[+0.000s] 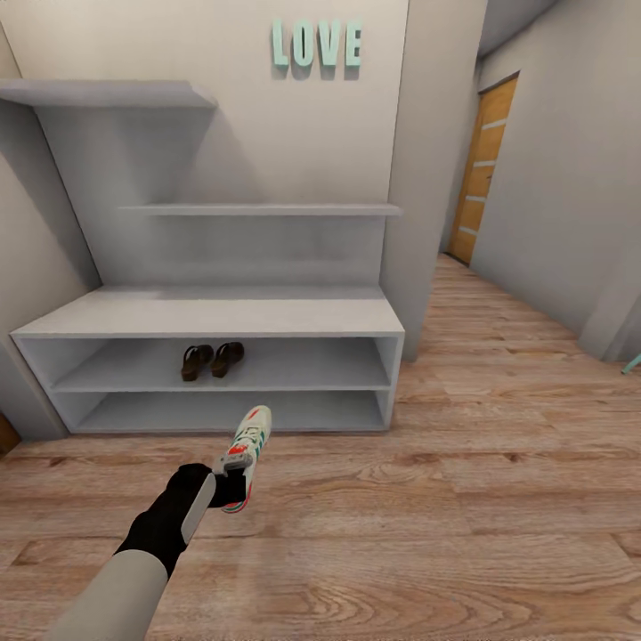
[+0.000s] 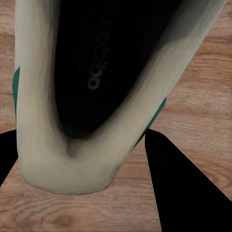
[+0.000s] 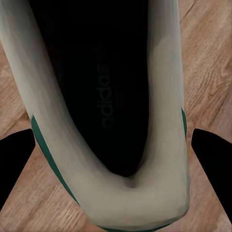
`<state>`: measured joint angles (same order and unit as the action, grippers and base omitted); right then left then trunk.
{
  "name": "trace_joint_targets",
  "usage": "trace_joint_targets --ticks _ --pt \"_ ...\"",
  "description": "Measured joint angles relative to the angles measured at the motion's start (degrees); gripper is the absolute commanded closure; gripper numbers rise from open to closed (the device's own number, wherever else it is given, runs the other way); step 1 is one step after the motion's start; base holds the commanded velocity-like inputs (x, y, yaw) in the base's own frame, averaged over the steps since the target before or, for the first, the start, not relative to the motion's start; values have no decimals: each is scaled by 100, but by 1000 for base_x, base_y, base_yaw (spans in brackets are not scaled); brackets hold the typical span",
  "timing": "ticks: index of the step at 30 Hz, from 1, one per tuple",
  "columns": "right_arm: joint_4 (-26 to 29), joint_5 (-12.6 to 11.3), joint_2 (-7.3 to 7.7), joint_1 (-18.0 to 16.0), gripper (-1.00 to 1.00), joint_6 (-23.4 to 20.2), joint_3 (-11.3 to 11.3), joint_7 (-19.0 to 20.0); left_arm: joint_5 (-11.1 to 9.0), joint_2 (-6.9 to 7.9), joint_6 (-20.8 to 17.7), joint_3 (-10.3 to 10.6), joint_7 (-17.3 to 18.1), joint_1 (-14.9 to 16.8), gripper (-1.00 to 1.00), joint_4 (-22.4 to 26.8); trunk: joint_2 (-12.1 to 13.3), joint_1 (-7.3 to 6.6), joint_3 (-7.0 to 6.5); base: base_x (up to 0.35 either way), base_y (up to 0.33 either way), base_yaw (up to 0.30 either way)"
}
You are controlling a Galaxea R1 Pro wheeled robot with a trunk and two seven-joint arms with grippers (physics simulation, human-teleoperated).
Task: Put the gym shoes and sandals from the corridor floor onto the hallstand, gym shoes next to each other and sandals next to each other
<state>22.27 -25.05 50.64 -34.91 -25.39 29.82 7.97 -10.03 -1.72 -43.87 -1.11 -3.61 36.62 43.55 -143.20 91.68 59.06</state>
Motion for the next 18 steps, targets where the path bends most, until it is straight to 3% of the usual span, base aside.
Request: trace_joint_targets --ticks 6,18 --pt "2 9 0 0 100 0 -1 1 5 3 2 0 -1 11 100 5 -9 16 180 0 0 0" --pt "3 11 1 -2 100 0 1 1 -10 1 30 0 18 594 100 7 -25 44 520 0 0 0"
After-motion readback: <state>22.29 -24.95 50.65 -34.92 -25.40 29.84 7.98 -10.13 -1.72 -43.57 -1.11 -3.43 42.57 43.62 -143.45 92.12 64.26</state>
